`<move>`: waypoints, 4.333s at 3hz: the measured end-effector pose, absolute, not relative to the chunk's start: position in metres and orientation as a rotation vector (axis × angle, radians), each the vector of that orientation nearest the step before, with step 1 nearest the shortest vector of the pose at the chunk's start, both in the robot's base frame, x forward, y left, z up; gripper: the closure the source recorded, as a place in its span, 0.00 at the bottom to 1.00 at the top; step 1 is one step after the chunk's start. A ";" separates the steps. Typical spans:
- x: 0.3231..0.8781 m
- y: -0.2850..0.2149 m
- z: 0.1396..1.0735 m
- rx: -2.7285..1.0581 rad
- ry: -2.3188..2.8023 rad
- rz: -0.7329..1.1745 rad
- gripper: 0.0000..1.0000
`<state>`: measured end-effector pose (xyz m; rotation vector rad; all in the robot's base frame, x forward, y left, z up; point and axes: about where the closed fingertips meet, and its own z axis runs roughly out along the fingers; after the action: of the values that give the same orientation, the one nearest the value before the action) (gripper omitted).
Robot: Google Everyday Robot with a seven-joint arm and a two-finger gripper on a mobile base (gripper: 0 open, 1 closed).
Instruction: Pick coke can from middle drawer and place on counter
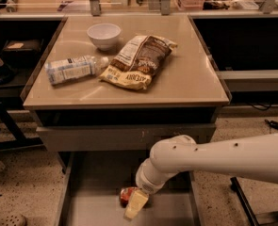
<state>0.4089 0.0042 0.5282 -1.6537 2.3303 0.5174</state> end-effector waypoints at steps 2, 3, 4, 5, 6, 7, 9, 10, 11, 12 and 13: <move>0.421 0.036 0.449 -1.648 2.308 0.597 0.00; 0.417 0.039 0.424 -1.638 2.308 0.615 0.00; 0.416 0.037 0.389 -1.633 2.299 0.612 0.00; 0.416 0.037 0.389 -1.632 2.299 0.612 0.00; 0.420 0.039 0.385 -1.653 2.286 0.607 0.00; 0.433 0.042 0.373 -1.669 2.281 0.583 0.00; 0.434 0.042 0.372 -1.671 2.281 0.582 0.41; 0.434 0.042 0.372 -1.671 2.281 0.582 0.65; 0.435 0.038 0.394 -1.630 2.300 0.562 0.88; 0.431 0.029 0.432 -1.594 2.318 0.540 1.00; 0.434 0.001 0.499 -1.542 2.339 0.437 1.00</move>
Offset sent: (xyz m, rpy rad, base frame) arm 0.0064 0.0422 -0.1192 0.0629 0.0345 0.0143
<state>0.4342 0.0010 0.4991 -1.5421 2.3387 0.4373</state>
